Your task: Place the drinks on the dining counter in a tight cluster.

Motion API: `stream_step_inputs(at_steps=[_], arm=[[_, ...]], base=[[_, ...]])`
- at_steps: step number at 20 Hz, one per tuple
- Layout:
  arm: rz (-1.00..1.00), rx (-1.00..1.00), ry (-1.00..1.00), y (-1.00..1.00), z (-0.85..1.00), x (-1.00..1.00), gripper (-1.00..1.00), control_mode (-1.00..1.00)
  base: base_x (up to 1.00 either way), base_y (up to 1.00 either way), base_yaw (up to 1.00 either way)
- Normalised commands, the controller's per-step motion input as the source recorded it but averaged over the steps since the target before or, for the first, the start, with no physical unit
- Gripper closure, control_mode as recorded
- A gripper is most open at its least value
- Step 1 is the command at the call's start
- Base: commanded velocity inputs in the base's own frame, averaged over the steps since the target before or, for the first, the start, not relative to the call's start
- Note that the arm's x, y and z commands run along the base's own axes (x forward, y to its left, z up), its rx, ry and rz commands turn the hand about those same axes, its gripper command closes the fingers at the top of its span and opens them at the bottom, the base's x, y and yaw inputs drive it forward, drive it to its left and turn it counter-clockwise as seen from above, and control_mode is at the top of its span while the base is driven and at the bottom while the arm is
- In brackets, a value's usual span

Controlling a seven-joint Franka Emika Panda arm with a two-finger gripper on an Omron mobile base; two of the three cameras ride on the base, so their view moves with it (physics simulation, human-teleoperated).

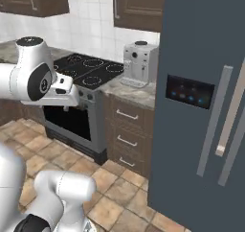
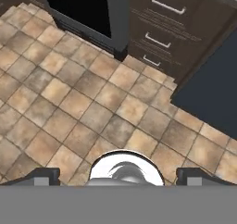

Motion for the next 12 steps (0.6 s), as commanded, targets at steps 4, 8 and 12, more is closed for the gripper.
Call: stream_step_inputs(at_steps=[4,8,12], arm=[[0.0,0.0,0.0,0.0,0.0,0.0,-1.0,1.0],[0.0,0.0,0.0,0.0,0.0,0.0,-1.0,1.0],[0.0,0.0,0.0,0.0,0.0,0.0,-1.0,1.0]], base=[[0.73,0.52,-0.78],[0.96,0.72,-0.57],[0.58,0.76,-0.57]])
